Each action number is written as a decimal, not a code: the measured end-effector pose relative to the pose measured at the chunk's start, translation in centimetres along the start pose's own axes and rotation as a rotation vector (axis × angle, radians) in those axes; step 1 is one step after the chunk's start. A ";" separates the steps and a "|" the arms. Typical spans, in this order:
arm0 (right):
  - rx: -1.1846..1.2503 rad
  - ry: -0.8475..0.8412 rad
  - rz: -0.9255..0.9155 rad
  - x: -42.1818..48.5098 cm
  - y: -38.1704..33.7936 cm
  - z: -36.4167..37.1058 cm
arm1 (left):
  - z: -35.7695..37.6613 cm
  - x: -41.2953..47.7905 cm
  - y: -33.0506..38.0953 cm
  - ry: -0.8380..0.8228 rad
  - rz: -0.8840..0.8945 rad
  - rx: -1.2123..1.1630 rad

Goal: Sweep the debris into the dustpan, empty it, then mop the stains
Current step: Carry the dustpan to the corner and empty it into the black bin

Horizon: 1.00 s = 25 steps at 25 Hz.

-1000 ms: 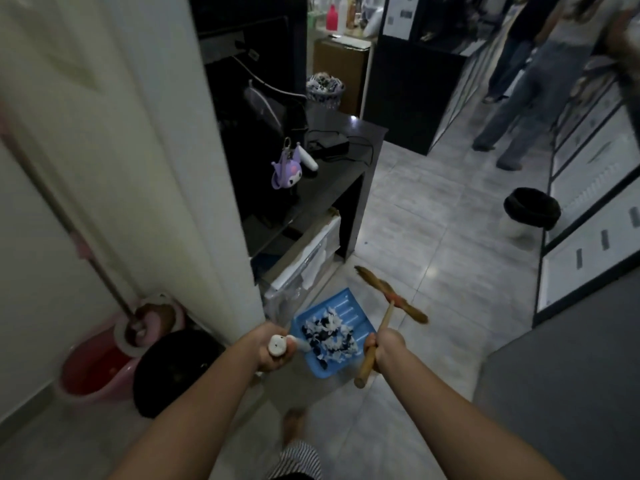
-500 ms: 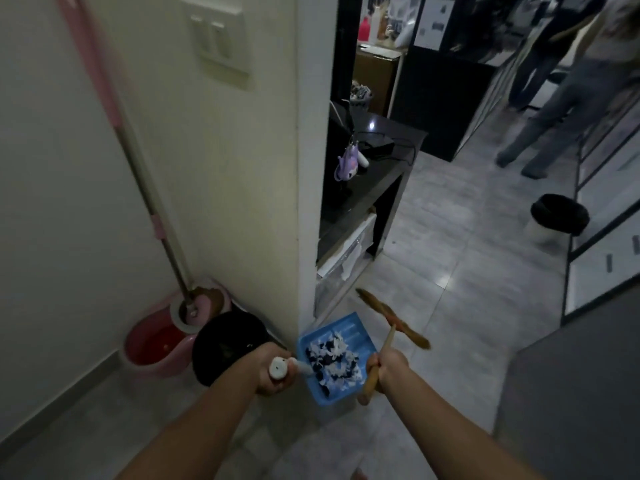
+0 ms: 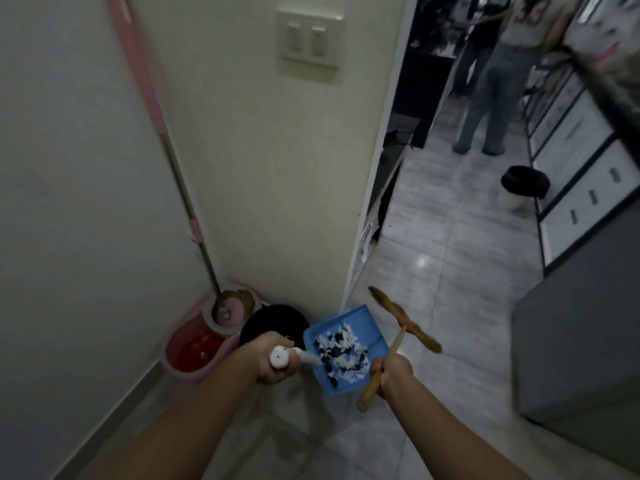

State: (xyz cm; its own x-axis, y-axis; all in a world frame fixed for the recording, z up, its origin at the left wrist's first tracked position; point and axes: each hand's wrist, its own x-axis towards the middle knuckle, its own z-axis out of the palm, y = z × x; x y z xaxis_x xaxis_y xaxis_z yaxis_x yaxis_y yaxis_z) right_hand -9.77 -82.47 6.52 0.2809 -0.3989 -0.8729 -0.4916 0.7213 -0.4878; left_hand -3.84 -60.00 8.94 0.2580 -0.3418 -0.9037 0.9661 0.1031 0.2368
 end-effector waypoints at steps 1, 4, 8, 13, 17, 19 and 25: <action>0.018 0.000 0.006 -0.7 0.6 -0.1 | -0.9 -0.8 -0.2 -0.011 -0.006 0.006; 0.018 -0.034 0.015 -2.2 2.1 -0.4 | -2.6 -2.9 -1.0 -0.001 0.039 -0.005; -0.032 -0.083 -0.011 -4.1 3.0 -0.5 | -2.6 -4.9 -2.5 0.058 0.096 0.038; -0.088 -0.125 -0.044 -5.5 3.1 -2.0 | -2.2 -7.9 -5.9 0.094 0.141 -0.065; -0.181 -0.093 -0.102 -6.2 3.8 -3.3 | -2.2 -10.2 -8.6 0.163 0.184 -0.151; -0.219 -0.092 -0.093 -6.4 4.3 -4.1 | -2.7 -11.5 -9.8 0.122 0.201 -0.232; -0.305 -0.084 -0.045 -6.8 6.4 -4.4 | -5.4 -16.0 -10.9 0.136 0.314 -0.380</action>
State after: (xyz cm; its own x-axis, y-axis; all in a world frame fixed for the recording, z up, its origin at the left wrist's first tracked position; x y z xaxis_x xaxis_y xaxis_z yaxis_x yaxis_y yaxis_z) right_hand -18.44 -77.65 9.35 0.3689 -0.3696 -0.8528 -0.6980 0.4956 -0.5168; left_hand -18.54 -50.61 18.94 0.5065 -0.1179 -0.8541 0.7634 0.5219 0.3806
